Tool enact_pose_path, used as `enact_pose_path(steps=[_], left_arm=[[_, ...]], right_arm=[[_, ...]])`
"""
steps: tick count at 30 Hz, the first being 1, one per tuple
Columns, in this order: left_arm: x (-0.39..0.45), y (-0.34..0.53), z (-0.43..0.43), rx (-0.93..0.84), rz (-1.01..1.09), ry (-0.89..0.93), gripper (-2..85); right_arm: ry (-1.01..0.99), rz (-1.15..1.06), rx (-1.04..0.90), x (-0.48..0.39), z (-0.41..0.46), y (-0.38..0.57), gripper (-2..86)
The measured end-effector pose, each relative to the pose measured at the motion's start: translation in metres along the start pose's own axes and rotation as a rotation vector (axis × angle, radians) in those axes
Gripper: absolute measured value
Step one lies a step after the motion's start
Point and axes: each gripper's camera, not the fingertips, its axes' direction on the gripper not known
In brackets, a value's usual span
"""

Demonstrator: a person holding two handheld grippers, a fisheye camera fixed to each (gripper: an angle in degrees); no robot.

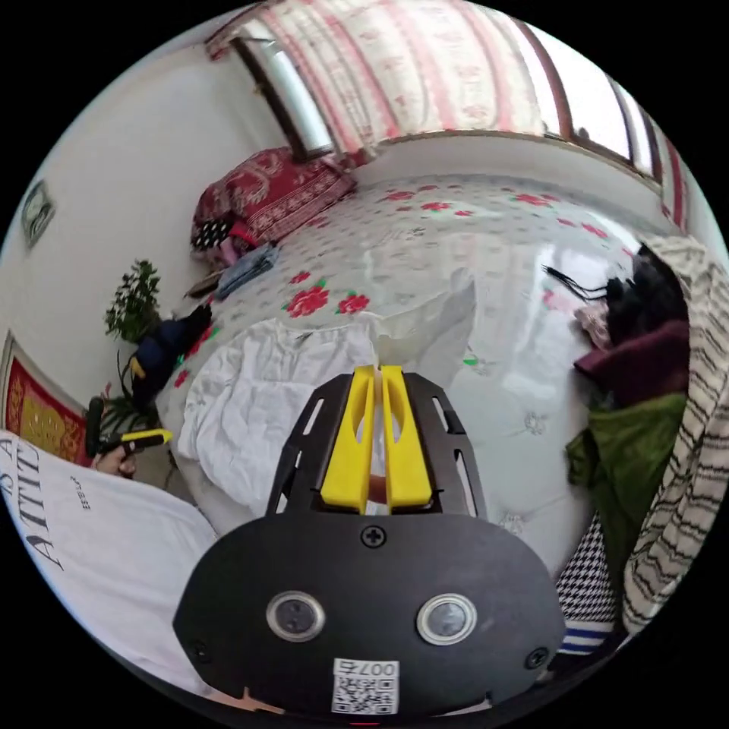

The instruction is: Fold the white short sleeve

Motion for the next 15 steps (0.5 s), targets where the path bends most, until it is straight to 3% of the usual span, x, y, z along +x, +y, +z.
enact_pose_path(steps=[8, 11, 15], left_arm=[[-0.029, 0.008, -0.004, 0.042, -0.075, 0.062, -0.8], [-0.046, 0.013, -0.004, 0.045, -0.117, 0.069, -0.4], [-0.07, 0.016, 0.0, 0.032, -0.175, 0.081, 2.1]], right_arm=[[0.017, -0.04, -0.44, -0.058, 0.166, -0.008, 3.1], [-0.048, -0.015, -0.402, -0.062, 0.159, -0.014, 3.8], [-0.035, -0.016, -0.163, -0.076, 0.101, -0.012, 4.5]])
